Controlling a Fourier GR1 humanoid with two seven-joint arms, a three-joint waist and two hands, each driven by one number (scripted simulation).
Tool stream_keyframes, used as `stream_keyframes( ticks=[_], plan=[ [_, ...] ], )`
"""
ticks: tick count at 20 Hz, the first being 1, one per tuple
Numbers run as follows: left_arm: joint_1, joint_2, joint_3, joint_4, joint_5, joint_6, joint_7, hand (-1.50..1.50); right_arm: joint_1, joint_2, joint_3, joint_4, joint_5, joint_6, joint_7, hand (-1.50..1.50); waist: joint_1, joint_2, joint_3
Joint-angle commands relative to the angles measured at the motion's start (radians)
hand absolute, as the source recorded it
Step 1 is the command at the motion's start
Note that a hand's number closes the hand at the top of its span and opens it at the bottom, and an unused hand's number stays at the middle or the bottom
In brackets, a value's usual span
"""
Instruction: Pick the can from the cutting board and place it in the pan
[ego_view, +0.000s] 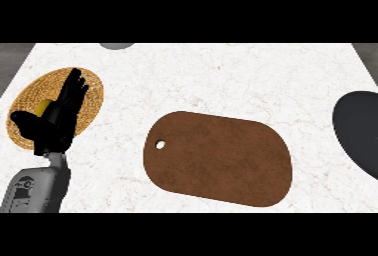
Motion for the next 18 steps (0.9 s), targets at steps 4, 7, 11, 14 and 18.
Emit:
stream_keyframes(
  ticks=[4, 7, 11, 14, 18],
  plan=[
    [0.027, -0.038, -0.033, -0.003, -0.028, 0.018, -0.022, 0.0, -0.042, -0.167, -0.152, 0.438, -0.136, -0.177, -0.292, 1.5, 0.012, 0.002, 0.001],
    [-0.019, 0.004, 0.007, 0.022, -0.004, -0.007, -0.002, 0.0, -0.072, -0.19, -0.183, 0.619, -0.169, -0.273, -0.416, 1.5, 0.015, 0.006, 0.002],
    [0.0, -0.01, -0.012, -0.025, -0.007, -0.003, 0.019, 0.0, -0.126, -0.17, -0.232, 0.758, -0.261, -0.262, -0.501, 1.5, 0.025, 0.006, 0.004],
    [-0.028, -0.003, -0.003, -0.004, 0.002, -0.009, 0.031, 0.0, -0.165, -0.187, -0.269, 0.811, -0.349, -0.038, -0.494, -1.5, 0.025, 0.007, 0.005],
    [0.002, 0.01, 0.005, -0.024, 0.004, -0.019, 0.026, 0.0, -0.144, -0.217, -0.333, 0.892, -0.44, 0.029, -0.652, -1.5, 0.019, 0.004, 0.004]
  ],
)
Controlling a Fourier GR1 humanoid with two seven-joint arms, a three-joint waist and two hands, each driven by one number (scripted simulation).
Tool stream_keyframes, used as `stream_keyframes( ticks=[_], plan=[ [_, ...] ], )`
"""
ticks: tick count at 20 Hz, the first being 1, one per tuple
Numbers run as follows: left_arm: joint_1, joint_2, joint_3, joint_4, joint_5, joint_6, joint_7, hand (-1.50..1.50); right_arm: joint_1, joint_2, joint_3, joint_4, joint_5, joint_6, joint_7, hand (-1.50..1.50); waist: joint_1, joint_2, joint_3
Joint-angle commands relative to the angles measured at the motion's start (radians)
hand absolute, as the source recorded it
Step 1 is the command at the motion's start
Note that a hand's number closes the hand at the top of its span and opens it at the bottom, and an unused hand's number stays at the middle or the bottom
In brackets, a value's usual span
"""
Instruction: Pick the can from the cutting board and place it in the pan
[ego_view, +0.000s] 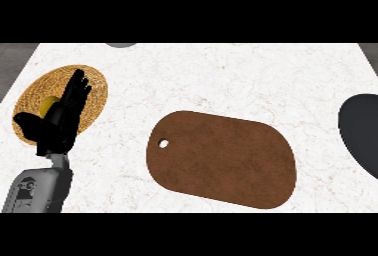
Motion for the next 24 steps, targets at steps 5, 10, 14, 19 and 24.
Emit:
stream_keyframes(
  ticks=[5, 10, 14, 19, 24],
  plan=[
    [-0.023, 0.035, 0.033, 0.027, 0.01, -0.023, -0.013, 0.0, -0.021, -0.034, -0.077, 0.126, -0.111, -0.035, -0.246, -1.5, -0.005, 0.001, -0.001],
    [0.008, 0.0, 0.02, 0.014, 0.001, 0.004, -0.01, 0.0, 0.034, 0.068, -0.182, 0.028, -0.262, -0.103, -0.415, -1.5, -0.029, -0.01, -0.004],
    [0.008, 0.016, 0.037, 0.036, -0.002, -0.001, -0.027, 0.0, 0.088, 0.049, -0.214, -0.06, -0.374, 0.092, -0.395, -1.5, -0.045, -0.017, -0.007],
    [0.035, -0.003, 0.041, 0.038, -0.007, 0.025, -0.02, 0.0, 0.211, 0.202, -0.21, -0.26, -0.457, 0.256, -0.439, -1.5, -0.074, -0.027, -0.011],
    [0.077, 0.035, 0.068, -0.034, 0.021, -0.003, -0.002, 0.0, 0.365, 0.284, -0.212, -0.505, -0.519, 0.386, -0.396, -1.5, -0.084, -0.036, -0.014]
  ],
)
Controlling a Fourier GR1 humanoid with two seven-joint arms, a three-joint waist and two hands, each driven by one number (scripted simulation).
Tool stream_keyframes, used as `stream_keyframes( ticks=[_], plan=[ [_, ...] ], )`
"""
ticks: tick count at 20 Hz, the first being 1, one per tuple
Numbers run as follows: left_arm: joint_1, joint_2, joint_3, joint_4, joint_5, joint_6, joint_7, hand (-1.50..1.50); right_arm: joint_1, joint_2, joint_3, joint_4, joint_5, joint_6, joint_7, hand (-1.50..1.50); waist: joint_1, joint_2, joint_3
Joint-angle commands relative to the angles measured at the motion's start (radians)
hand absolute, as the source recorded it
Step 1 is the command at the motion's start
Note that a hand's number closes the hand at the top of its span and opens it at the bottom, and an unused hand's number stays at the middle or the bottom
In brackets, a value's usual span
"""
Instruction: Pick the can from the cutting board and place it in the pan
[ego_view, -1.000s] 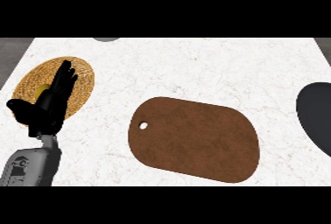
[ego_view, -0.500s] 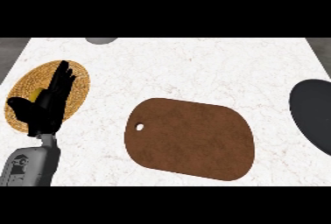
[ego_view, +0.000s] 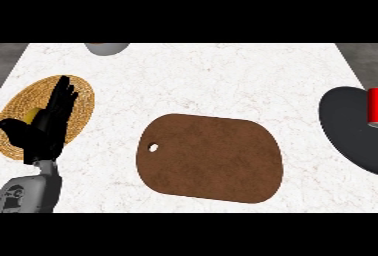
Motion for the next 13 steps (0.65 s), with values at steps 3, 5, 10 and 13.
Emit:
stream_keyframes(
  ticks=[3, 5, 10, 13],
  plan=[
    [-0.002, -0.011, 0.008, 0.001, 0.004, 0.016, 0.012, 0.0, 0.222, 0.145, 0.003, -0.344, -0.068, 0.136, 0.04, -1.5, -0.022, 0.001, -0.002],
    [0.033, 0.01, 0.017, -0.001, 0.001, -0.003, -0.019, 0.0, 0.287, 0.215, -0.012, -0.477, -0.097, 0.142, 0.083, -1.5, -0.014, 0.002, -0.003],
    [-0.014, -0.011, -0.007, 0.009, -0.01, 0.009, 0.0, 0.0, 0.484, 0.393, 0.001, -0.855, -0.147, 0.223, 0.225, -1.5, 0.005, 0.012, 0.001],
    [0.007, -0.025, -0.022, -0.023, -0.006, 0.002, -0.006, 0.0, 0.584, 0.433, 0.078, -1.014, -0.177, 0.153, 0.312, -1.5, 0.027, 0.015, 0.004]
  ],
)
